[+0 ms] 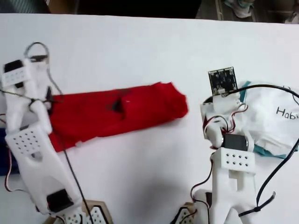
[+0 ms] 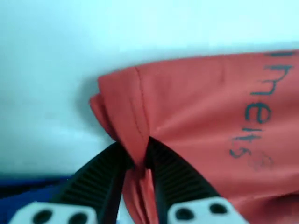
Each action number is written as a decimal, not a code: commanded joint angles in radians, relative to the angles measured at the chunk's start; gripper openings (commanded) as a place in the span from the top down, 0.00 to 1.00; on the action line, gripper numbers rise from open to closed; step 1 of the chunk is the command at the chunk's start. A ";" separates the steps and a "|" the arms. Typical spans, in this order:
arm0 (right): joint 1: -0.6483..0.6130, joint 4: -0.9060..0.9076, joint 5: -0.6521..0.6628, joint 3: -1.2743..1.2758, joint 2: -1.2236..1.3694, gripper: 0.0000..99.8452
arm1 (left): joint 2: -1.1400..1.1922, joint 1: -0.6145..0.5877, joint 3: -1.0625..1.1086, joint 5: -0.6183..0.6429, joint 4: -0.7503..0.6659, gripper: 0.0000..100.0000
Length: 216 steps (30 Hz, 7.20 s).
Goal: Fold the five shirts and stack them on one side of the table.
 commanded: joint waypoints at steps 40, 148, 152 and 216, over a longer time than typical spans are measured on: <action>0.202 -0.260 0.008 0.066 0.076 0.98 | -0.114 0.957 -0.506 0.138 0.037 0.97; -0.519 0.934 0.080 -1.777 1.376 0.93 | -0.035 0.034 -0.214 0.103 0.069 0.82; -0.499 0.877 0.080 -1.780 1.454 0.78 | -0.040 0.032 -0.209 0.101 0.074 0.82; -0.162 1.127 0.236 -1.715 1.379 0.98 | -0.034 0.038 -0.208 0.101 0.068 0.82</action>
